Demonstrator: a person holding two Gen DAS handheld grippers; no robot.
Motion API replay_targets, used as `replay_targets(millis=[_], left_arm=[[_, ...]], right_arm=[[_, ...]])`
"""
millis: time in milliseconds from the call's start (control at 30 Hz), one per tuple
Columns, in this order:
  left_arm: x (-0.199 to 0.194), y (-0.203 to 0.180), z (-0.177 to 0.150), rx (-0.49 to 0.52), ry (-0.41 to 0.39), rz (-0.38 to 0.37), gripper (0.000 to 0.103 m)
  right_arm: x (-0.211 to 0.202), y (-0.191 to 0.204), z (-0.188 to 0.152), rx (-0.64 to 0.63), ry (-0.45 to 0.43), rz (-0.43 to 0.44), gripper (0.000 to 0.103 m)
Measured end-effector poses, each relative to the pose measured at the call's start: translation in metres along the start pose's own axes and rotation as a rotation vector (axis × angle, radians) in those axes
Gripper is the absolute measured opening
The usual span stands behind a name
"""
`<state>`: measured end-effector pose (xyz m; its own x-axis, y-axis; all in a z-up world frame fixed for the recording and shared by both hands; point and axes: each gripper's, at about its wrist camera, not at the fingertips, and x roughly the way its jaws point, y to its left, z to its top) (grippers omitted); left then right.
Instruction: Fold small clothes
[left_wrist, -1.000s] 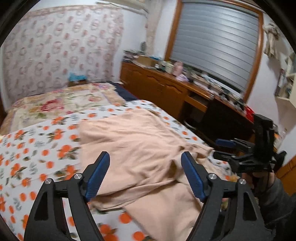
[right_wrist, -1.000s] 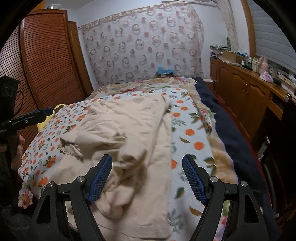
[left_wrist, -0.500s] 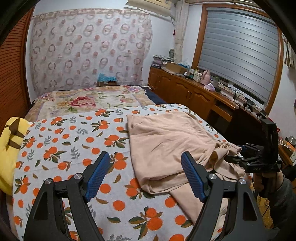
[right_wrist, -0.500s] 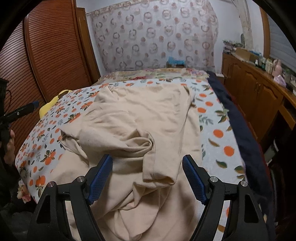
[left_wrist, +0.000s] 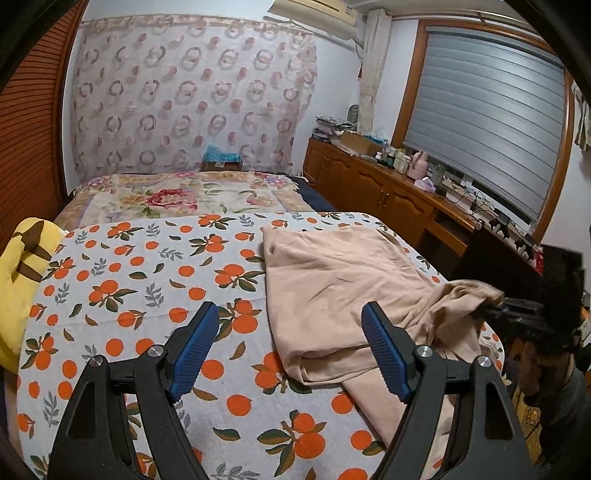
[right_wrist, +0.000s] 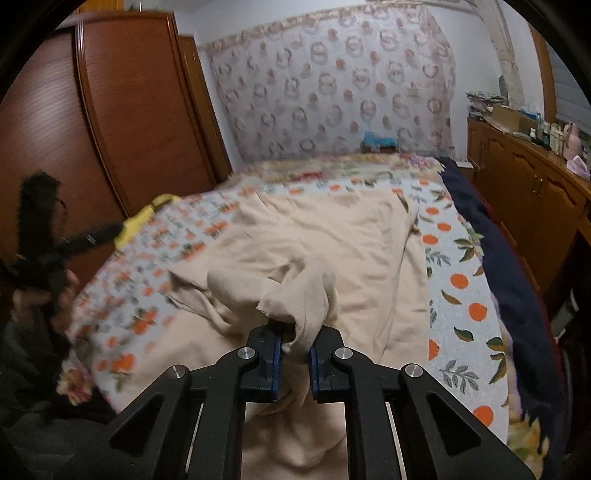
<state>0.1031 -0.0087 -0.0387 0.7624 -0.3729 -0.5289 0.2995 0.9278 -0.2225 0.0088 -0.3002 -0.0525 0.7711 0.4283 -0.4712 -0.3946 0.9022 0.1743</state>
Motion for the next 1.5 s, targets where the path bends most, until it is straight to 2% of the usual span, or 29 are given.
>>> replay_targets(millis=[167, 400, 467, 600, 667, 733, 833, 1000, 1167, 1300, 1500], left_arm=[[-0.001, -0.002, 0.0, 0.002, -0.005, -0.005, 0.08], [-0.002, -0.008, -0.002, 0.018, -0.006, -0.006, 0.08], [-0.003, -0.01, -0.001, 0.024, -0.007, -0.001, 0.08], [-0.004, -0.011, -0.001, 0.029, -0.01, 0.002, 0.08], [-0.004, -0.011, -0.001, 0.034, -0.013, 0.006, 0.08], [-0.005, -0.011, -0.001, 0.035, -0.014, 0.006, 0.08], [-0.006, -0.012, -0.001, 0.038, -0.015, 0.011, 0.08], [-0.009, -0.01, 0.0, 0.043, -0.023, 0.025, 0.08], [-0.015, -0.007, -0.002, 0.05, -0.033, 0.043, 0.08], [-0.021, -0.002, -0.004, 0.054, -0.044, 0.063, 0.08], [-0.027, 0.015, -0.005, 0.021, -0.061, 0.079, 0.08]], right_arm=[[-0.035, 0.0, -0.006, -0.019, -0.034, -0.007, 0.011], [-0.024, -0.019, -0.032, -0.022, 0.089, -0.124, 0.012], [-0.026, -0.021, -0.033, -0.026, 0.086, -0.137, 0.023], [-0.035, -0.02, -0.023, -0.038, 0.045, -0.157, 0.04], [-0.042, -0.019, -0.019, -0.047, 0.022, -0.172, 0.053], [-0.045, -0.014, -0.014, -0.064, 0.004, -0.188, 0.058], [-0.045, -0.007, -0.011, -0.079, -0.018, -0.184, 0.058], [-0.03, 0.013, 0.004, -0.114, -0.031, -0.125, 0.058], [0.005, 0.041, 0.016, -0.182, 0.016, -0.057, 0.058], [0.038, 0.063, 0.023, -0.222, 0.076, 0.011, 0.058], [0.095, 0.093, 0.025, -0.285, 0.214, 0.135, 0.058]])
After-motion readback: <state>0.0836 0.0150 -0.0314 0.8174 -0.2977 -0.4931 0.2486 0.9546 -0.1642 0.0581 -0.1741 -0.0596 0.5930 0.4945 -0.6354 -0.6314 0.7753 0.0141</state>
